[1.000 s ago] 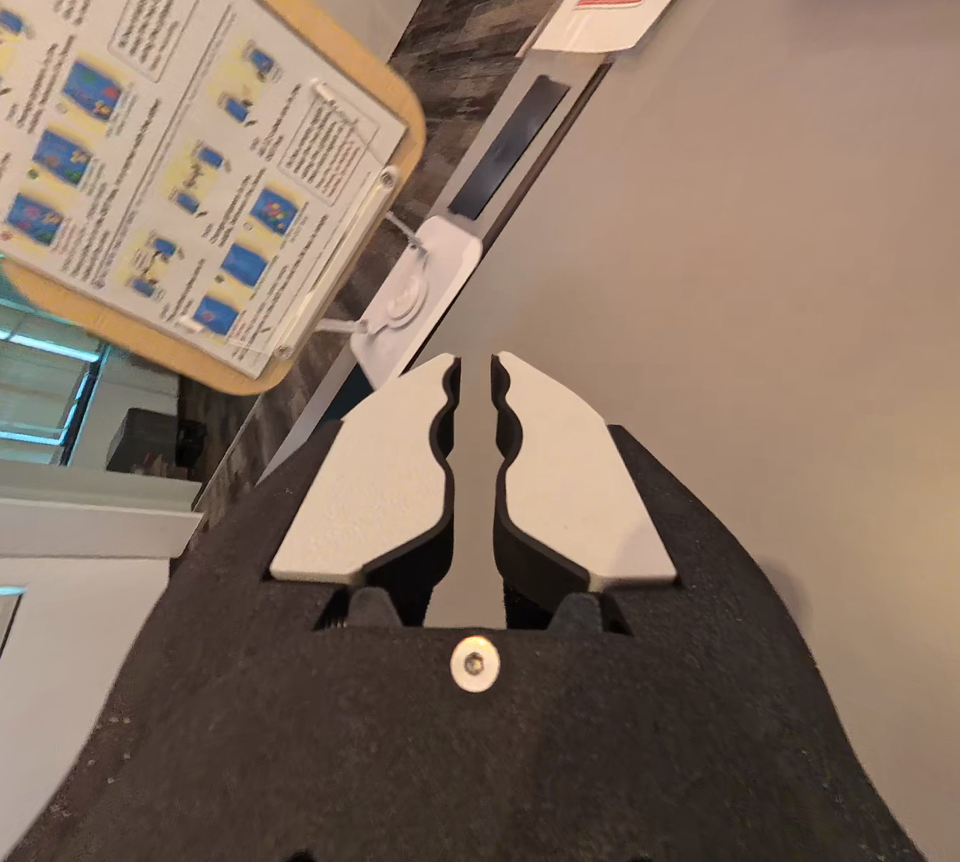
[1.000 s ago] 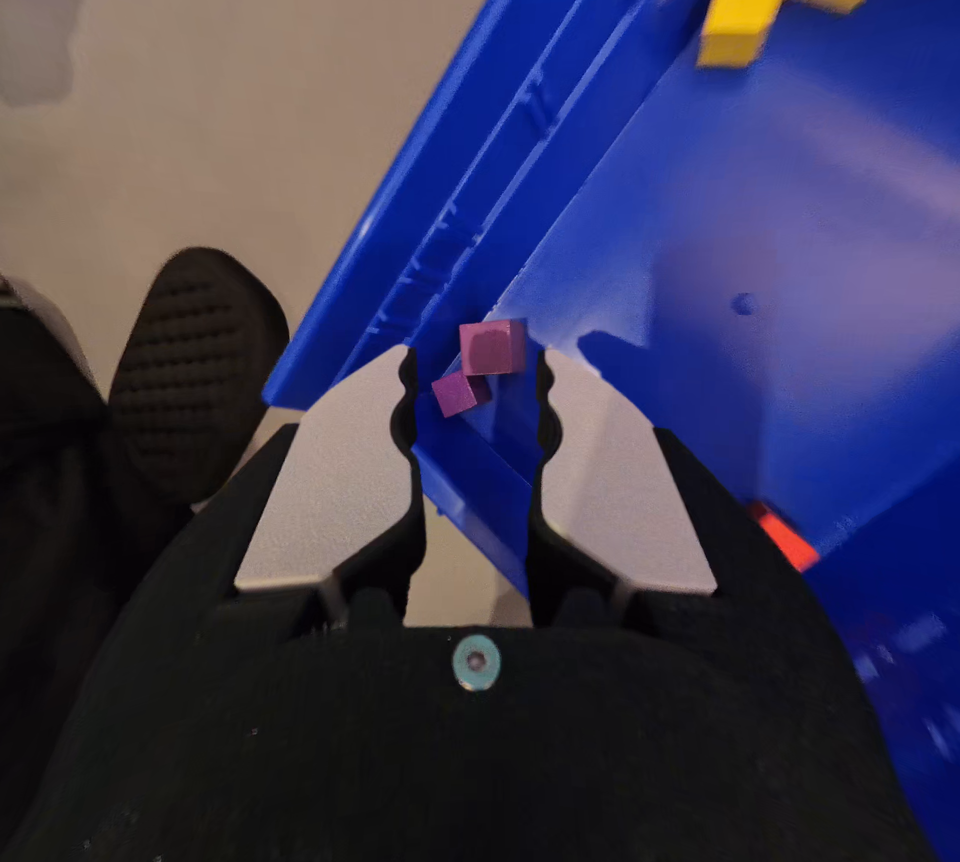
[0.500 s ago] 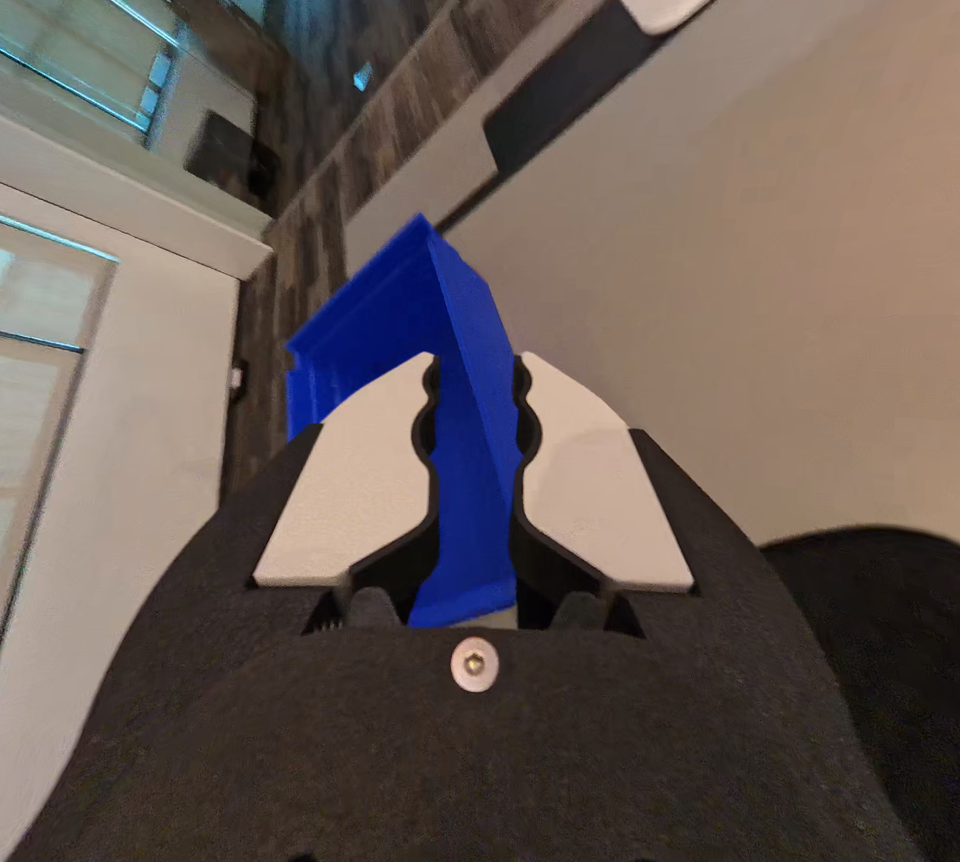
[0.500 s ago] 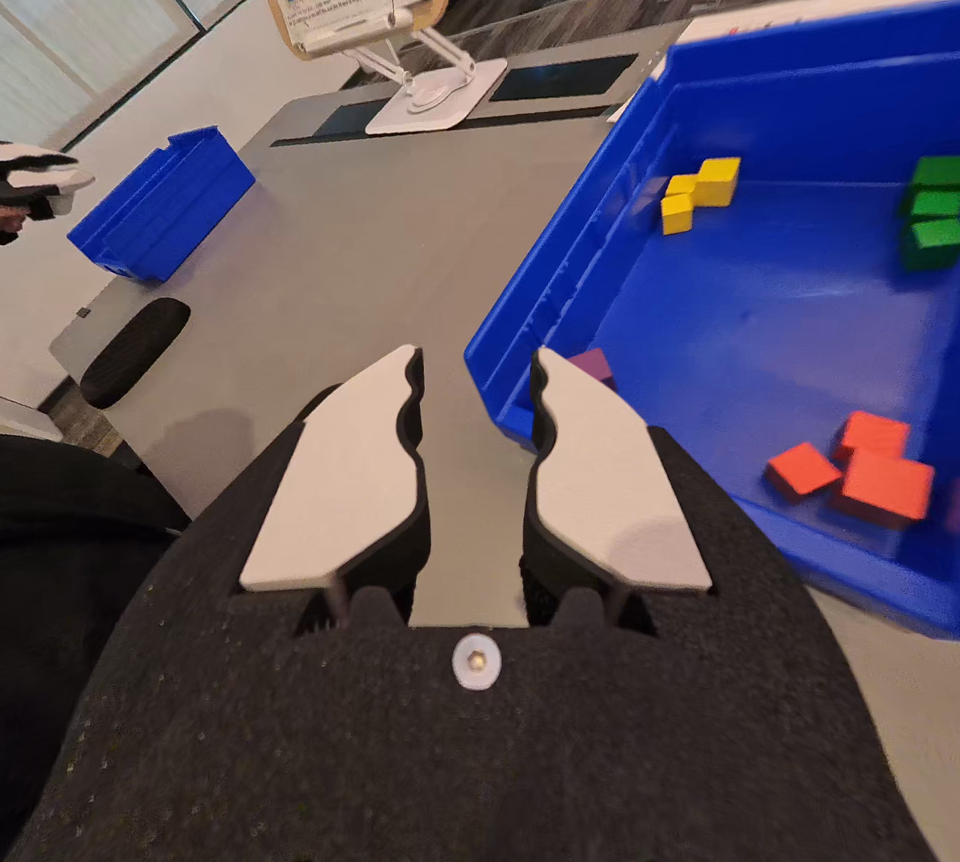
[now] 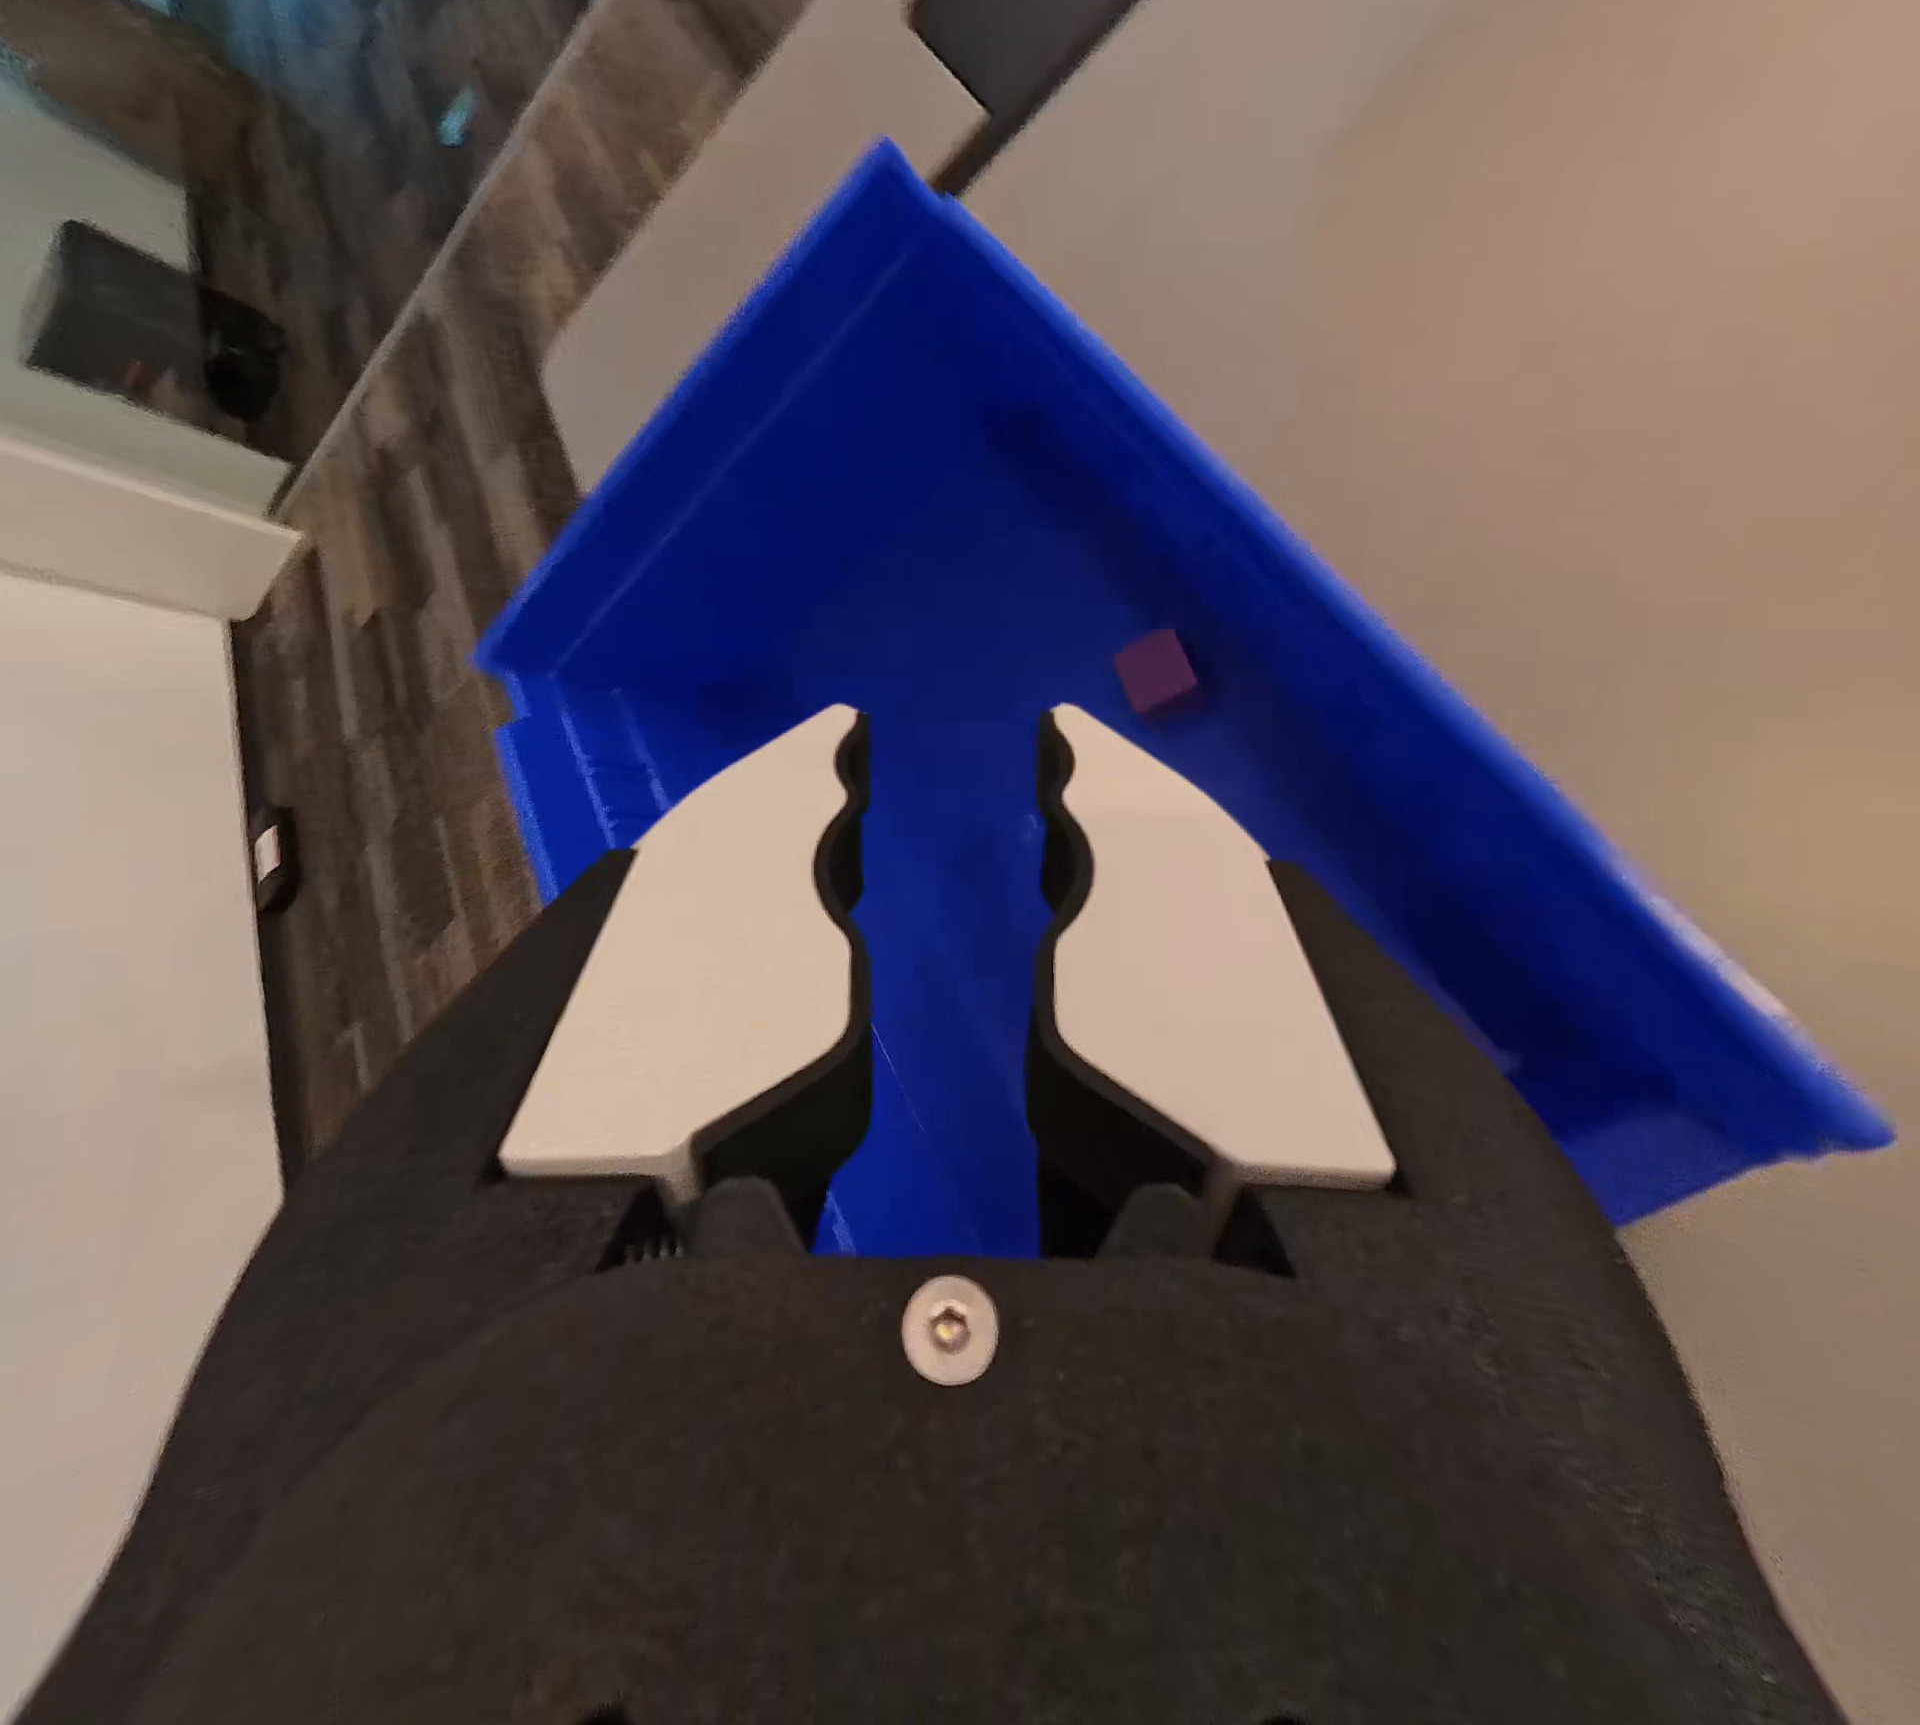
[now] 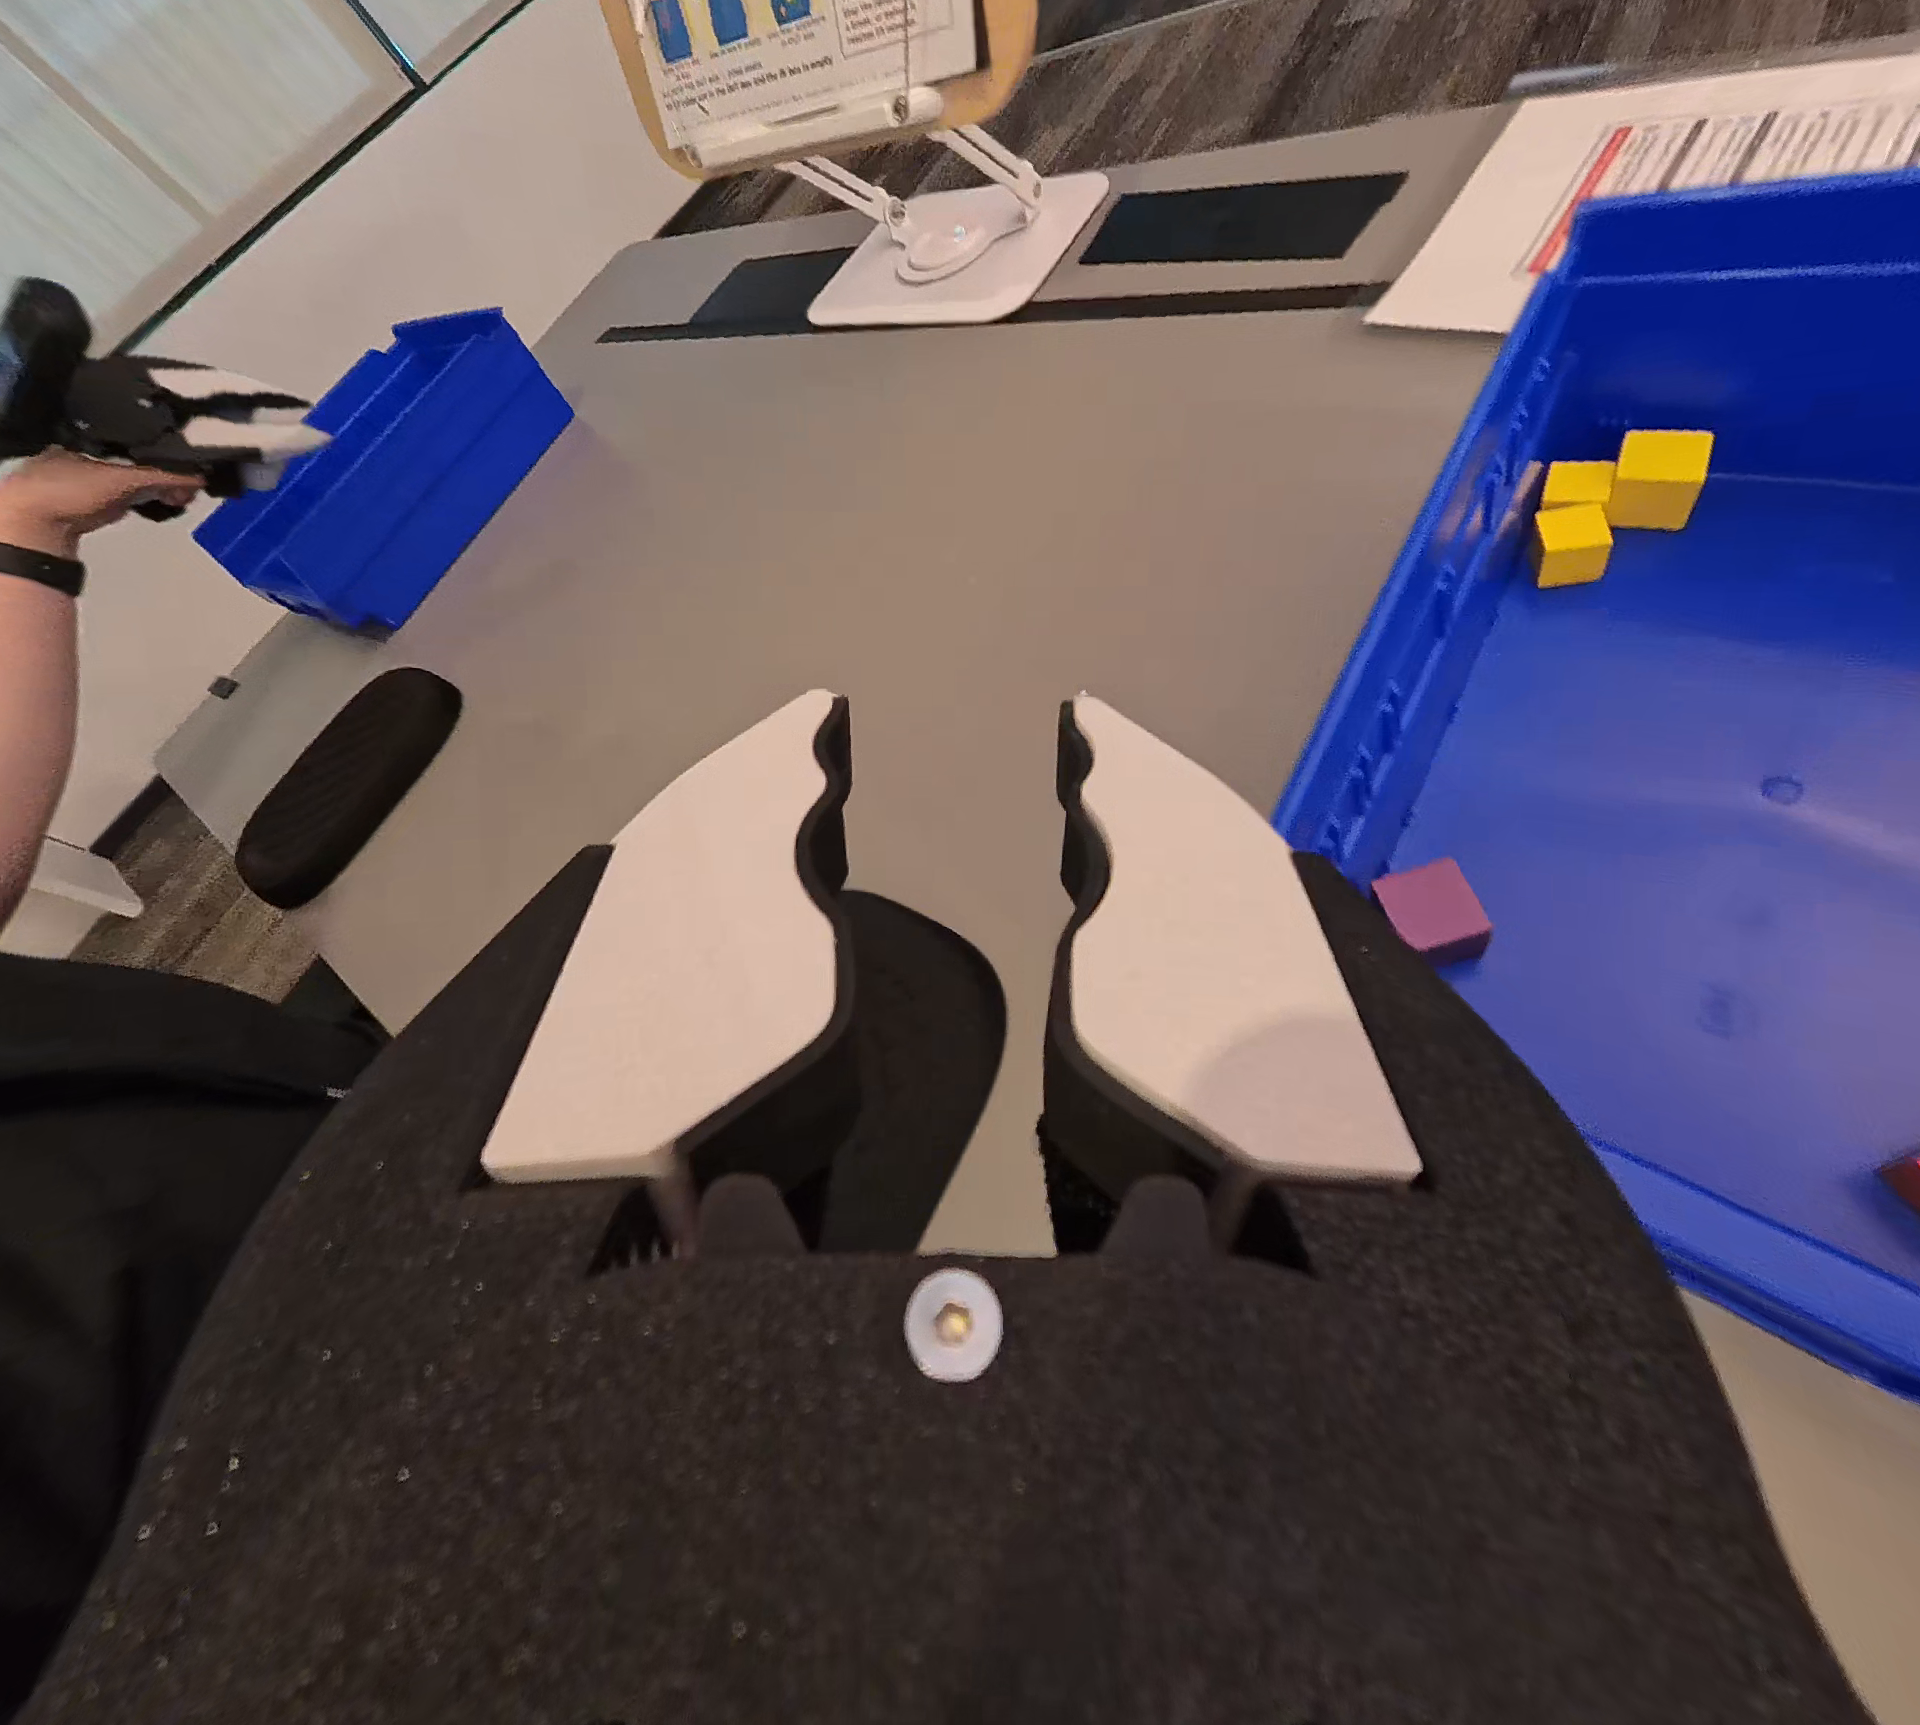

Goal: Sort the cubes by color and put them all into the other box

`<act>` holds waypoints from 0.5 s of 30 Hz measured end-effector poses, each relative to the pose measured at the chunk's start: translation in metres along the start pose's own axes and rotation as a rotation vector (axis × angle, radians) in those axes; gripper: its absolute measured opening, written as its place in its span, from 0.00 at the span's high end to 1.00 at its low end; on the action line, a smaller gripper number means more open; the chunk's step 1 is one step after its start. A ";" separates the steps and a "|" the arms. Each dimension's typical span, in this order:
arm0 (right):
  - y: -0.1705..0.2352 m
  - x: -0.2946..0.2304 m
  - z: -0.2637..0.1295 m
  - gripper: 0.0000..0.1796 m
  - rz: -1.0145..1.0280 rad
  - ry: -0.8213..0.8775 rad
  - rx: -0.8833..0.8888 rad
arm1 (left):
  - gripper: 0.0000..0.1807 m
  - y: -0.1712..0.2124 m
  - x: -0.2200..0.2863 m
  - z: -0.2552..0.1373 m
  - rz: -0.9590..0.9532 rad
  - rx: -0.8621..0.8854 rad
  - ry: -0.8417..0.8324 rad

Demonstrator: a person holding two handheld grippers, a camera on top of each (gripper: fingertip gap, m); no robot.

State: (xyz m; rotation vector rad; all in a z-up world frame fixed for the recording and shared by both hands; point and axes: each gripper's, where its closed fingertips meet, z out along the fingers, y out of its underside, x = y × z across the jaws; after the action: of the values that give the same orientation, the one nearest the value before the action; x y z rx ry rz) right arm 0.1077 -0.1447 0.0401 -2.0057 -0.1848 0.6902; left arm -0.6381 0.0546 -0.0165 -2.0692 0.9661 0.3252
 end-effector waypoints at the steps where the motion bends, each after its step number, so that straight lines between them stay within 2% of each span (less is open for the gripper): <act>1: -0.005 -0.007 0.001 0.79 -0.004 -0.001 0.003 | 0.81 0.006 0.002 0.007 0.036 -0.007 0.037; 9: -0.023 -0.051 0.014 0.79 -0.050 0.036 -0.027 | 0.80 0.023 0.034 0.053 0.275 -0.029 0.273; 12: -0.019 -0.060 0.021 0.79 -0.067 0.079 -0.075 | 0.75 0.031 0.052 0.063 0.317 -0.055 0.392; 15: -0.016 -0.074 0.029 0.79 -0.080 0.077 -0.091 | 0.71 0.041 0.061 0.075 0.396 -0.075 0.439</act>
State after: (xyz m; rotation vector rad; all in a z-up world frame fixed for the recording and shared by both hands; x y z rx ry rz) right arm 0.0330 -0.1445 0.0725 -2.0956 -0.2527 0.5616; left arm -0.6192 0.0642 -0.1194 -2.0487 1.6581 0.1072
